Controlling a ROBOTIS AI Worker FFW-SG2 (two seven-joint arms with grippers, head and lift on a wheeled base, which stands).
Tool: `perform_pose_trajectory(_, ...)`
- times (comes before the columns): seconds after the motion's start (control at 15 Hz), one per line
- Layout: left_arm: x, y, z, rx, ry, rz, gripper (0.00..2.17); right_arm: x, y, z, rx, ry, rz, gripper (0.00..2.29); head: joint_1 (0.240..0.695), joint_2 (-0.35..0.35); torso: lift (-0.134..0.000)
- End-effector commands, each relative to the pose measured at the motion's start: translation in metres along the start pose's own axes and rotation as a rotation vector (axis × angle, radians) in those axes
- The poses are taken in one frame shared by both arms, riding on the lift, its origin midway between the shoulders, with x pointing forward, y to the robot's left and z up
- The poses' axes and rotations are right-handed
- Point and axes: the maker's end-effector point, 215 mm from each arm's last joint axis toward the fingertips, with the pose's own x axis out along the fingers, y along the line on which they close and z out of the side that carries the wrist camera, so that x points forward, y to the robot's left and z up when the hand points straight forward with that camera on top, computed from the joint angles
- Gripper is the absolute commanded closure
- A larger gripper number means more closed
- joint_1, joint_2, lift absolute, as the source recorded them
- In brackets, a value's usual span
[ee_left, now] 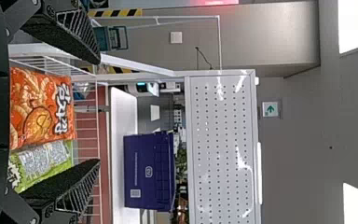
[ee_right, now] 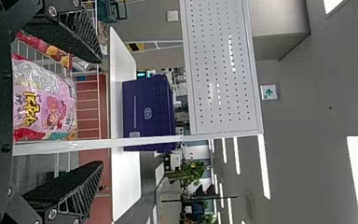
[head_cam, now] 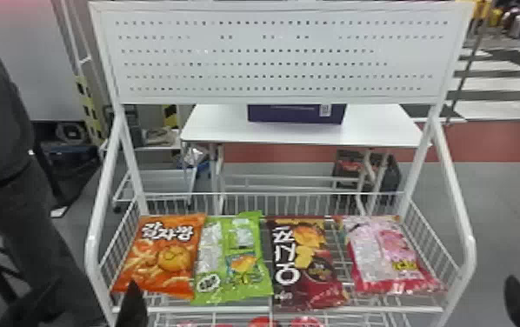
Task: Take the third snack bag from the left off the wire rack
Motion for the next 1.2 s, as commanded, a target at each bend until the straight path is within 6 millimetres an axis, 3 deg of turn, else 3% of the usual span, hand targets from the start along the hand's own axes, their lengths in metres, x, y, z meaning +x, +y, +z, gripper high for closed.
perform_pose_trajectory(0.0, 0.0, 0.0, 0.0, 0.0, 0.0, 0.001, 0.14, 0.0, 0.0, 0.0, 0.001, -0.001, -0.001, 0.12, 0.499, 0.0, 0.0)
perform_pose_trajectory(0.53, 0.001, 0.0, 0.001, 0.001, -0.003, -0.001, 0.14, 0.001, 0.002, -0.001, 0.0, 0.0, 0.001, 0.12, 0.499, 0.0, 0.0)
perform_pose_trajectory(0.6, 0.001, -0.001, 0.001, -0.002, -0.002, 0.0, 0.14, 0.006, 0.006, -0.009, 0.005, 0.014, 0.008, 0.12, 0.499, 0.0, 0.0)
perform_pose_trajectory(0.73, -0.001, -0.006, 0.0, -0.001, -0.001, -0.008, 0.14, 0.032, 0.02, -0.053, 0.019, 0.125, 0.034, 0.12, 0.499, 0.0, 0.0)
perform_pose_trajectory(0.87, -0.001, -0.008, -0.003, 0.0, 0.004, -0.01, 0.14, 0.073, 0.053, -0.089, 0.024, 0.207, 0.086, 0.12, 0.499, 0.0, 0.0)
perform_pose_trajectory(1.13, 0.0, -0.01, -0.01, -0.001, 0.013, -0.015, 0.14, 0.141, 0.144, -0.143, 0.013, 0.348, 0.229, 0.12, 0.499, 0.0, 0.0)
